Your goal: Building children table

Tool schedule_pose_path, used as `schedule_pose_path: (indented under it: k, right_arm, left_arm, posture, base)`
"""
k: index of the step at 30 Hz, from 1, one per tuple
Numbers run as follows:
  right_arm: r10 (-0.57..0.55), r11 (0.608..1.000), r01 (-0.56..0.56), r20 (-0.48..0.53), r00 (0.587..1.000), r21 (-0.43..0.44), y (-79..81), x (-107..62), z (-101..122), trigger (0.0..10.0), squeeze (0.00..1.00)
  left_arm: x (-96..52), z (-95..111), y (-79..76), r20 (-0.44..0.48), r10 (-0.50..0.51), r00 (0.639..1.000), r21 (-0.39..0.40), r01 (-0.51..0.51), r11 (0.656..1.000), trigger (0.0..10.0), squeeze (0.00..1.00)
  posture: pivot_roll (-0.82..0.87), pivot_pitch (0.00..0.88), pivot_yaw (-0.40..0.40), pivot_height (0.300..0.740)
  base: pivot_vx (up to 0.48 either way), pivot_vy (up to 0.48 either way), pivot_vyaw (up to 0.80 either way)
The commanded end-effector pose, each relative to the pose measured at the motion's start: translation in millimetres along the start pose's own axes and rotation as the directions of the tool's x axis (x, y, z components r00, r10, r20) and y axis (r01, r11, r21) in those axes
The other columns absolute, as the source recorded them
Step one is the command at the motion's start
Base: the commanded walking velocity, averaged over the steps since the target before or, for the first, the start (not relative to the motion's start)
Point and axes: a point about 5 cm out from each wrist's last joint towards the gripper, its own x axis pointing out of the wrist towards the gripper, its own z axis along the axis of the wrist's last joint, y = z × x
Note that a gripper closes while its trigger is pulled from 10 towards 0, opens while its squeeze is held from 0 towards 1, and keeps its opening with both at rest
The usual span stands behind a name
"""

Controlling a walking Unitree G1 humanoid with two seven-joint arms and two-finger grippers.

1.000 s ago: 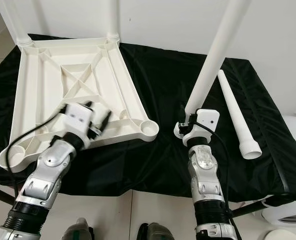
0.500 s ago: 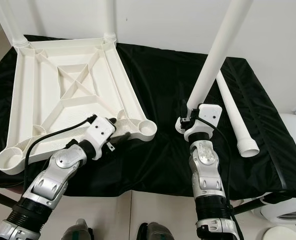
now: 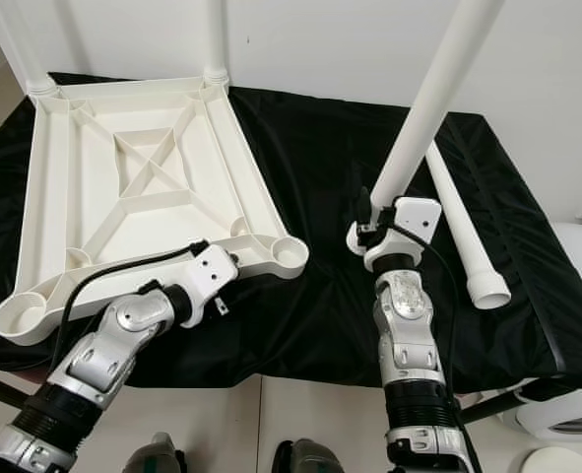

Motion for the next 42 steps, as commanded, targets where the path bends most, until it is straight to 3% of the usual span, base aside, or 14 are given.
schedule_pose_path:
  k: [1, 6, 7, 9, 10, 12, 15, 16, 25, 26, 27, 30, 31, 42]
  right_arm:
    - [0.008, 1.000, -0.008, 0.028, 1.000, 0.013, 0.2, 2.2, 6.6, 10.0, 0.00]
    - [0.028, 0.999, -0.029, 0.035, 0.999, 0.029, 4.7, 1.7, 7.9, 10.0, 0.00]
    - [0.034, 0.999, -0.035, 0.038, 0.999, 0.034, 6.1, 1.6, 8.8, 10.0, 0.00]
    - [0.034, 0.999, -0.035, 0.038, 0.999, 0.034, 6.1, 1.6, 8.8, 10.0, 0.00]
    - [0.038, 0.999, -0.039, 0.042, 0.998, 0.037, 6.9, 2.0, 10.0, 10.0, 0.00]
    - [0.043, 0.998, -0.045, 0.046, 0.998, 0.041, 7.5, 2.6, 11.6, 10.0, 0.00]
    - [0.046, 0.998, -0.048, 0.050, 0.998, 0.042, 7.8, 3.0, 12.7, 10.0, 0.00]
    - [0.054, 0.997, -0.056, 0.052, 0.997, 0.049, 8.7, 3.3, 14.1, 10.0, 0.00]
    - [0.094, 0.988, -0.101, 0.067, 0.993, 0.117, 17.3, 5.8, 23.1, 10.0, 0.00]
    - [0.106, 0.984, -0.115, 0.068, 0.992, 0.136, 19.8, 6.1, 24.8, 10.0, 0.00]
    - [0.124, 0.979, -0.135, 0.074, 0.989, 0.156, 23.7, 6.1, 28.2, 10.0, 0.00]
    - [0.141, 0.974, -0.153, 0.080, 0.987, 0.169, 26.9, 5.8, 30.8, 10.0, 0.00]
    - [0.165, 0.967, -0.178, 0.083, 0.983, 0.180, 31.1, 5.4, 33.5, 10.0, 0.00]
    - [0.298, 0.933, -0.301, 0.048, 0.953, 0.195, 50.9, 1.0, 39.8, 10.0, 0.00]
  left_arm:
    - [1.9, -8.4, -1.2, -0.058, -0.021, 0.998, -0.013, 0.020, 1.000, 10.0, 0.00]
    - [2.2, -5.3, 0.1, -0.050, -0.029, 0.998, -0.020, 0.028, 0.999, 10.0, 0.00]
    - [1.6, -4.0, 0.2, -0.043, -0.035, 0.998, -0.029, 0.034, 0.999, 5.0, 0.00]
    - [1.6, -4.0, 0.2, -0.043, -0.035, 0.998, -0.029, 0.034, 0.999, 5.0, 0.00]
    - [0.7, -2.5, 0.1, -0.032, -0.045, 0.998, -0.035, 0.044, 0.998, 0.0, 0.00]
    - [-0.2, -2.5, -0.1, -0.032, -0.053, 0.998, -0.035, 0.052, 0.998, 0.0, 0.00]
    - [-0.8, -2.7, -0.2, -0.033, -0.057, 0.998, -0.035, 0.056, 0.998, 3.0, 0.00]
    - [-0.9, -3.6, 0.4, -0.045, -0.055, 0.997, -0.033, 0.054, 0.998, 10.0, 0.00]
    - [-2.8, -6.4, 5.3, -0.078, -0.045, 0.996, -0.031, 0.042, 0.999, 10.0, 0.00]
    - [-3.3, -6.1, 5.7, -0.076, -0.047, 0.996, -0.030, 0.045, 0.999, 8.2, 0.00]
    - [-4.0, -5.5, 6.3, -0.070, -0.048, 0.996, -0.034, 0.046, 0.998, 0.0, 0.00]
    - [-4.4, -5.0, 6.8, -0.067, -0.047, 0.997, -0.034, 0.045, 0.998, 0.0, 0.00]
    - [-4.3, -5.8, 7.8, -0.078, -0.042, 0.996, -0.027, 0.040, 0.999, 10.0, 0.00]
    - [-4.6, -5.0, 12.6, -0.092, -0.025, 0.995, -0.024, 0.023, 0.999, 10.0, 0.00]
  posture:
    - [0.06, 0.003, -0.051, 0.740]
    - [0.06, 0.000, -0.050, 0.740]
    - [0.06, 0.001, -0.049, 0.740]
    - [0.06, 0.001, -0.049, 0.740]
    - [0.06, 0.000, -0.048, 0.740]
    - [0.06, 0.005, -0.049, 0.740]
    - [0.06, 0.005, -0.049, 0.740]
    - [0.06, 0.007, -0.050, 0.740]
    - [0.06, 0.011, -0.049, 0.740]
    - [0.06, 0.012, -0.049, 0.740]
    - [0.06, 0.012, -0.049, 0.740]
    - [0.06, 0.012, -0.049, 0.740]
    - [0.06, 0.014, -0.049, 0.740]
    - [0.06, 0.020, -0.051, 0.740]
  base:
    - [0.000, 0.000, 0.00]
    - [0.000, 0.000, 0.00]
    - [0.000, 0.000, 0.00]
    - [0.000, 0.000, 0.00]
    - [0.000, 0.000, 0.00]
    - [0.000, 0.000, 0.00]
    - [0.000, 0.000, 0.00]
    - [0.000, 0.000, 0.00]
    - [0.000, 0.000, 0.00]
    - [0.000, 0.000, 0.00]
    - [0.000, 0.000, 0.00]
    - [0.000, 0.000, 0.00]
    - [0.000, 0.000, 0.00]
    - [0.000, 0.000, 0.00]
